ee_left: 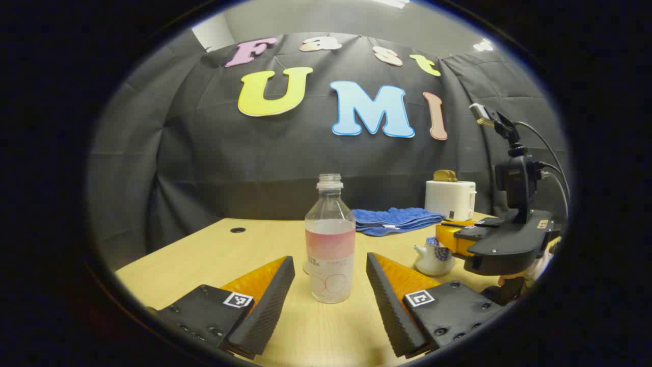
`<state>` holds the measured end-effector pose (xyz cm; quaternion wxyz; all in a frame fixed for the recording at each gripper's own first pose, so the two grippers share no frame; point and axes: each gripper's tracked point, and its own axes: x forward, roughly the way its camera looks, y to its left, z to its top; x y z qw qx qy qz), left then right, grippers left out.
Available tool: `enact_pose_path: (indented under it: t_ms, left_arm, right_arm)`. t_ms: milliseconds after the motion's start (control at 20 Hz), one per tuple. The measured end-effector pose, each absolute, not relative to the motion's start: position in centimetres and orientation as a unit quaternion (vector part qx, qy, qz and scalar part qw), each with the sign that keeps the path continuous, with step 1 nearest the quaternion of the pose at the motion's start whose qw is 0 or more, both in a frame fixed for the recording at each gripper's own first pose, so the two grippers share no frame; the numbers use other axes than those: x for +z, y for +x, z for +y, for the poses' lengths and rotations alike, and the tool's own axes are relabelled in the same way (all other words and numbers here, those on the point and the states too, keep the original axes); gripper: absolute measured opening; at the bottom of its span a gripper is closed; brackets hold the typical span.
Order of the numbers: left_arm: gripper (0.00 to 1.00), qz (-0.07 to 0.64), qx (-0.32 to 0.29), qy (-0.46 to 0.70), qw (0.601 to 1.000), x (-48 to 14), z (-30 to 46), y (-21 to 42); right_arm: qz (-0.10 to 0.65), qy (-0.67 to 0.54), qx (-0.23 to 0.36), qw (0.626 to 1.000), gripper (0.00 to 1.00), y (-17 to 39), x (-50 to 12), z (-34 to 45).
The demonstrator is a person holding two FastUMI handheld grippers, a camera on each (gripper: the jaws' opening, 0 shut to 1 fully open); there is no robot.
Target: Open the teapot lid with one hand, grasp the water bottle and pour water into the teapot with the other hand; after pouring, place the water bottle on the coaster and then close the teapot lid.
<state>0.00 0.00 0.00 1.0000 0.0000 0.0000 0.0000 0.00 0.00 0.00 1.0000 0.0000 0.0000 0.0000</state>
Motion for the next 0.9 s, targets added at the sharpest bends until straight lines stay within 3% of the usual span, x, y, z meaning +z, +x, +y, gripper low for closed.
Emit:
enact_pose_path:
  t_ms: [900]
  left_arm:
    - [1.0, 0.03, 0.025, 0.046, 0.998, -0.7, 0.2, 6.1]
  right_arm:
    - [-0.107, 0.02, 0.001, 0.994, 0.06, -3.3, 6.0, -2.1]
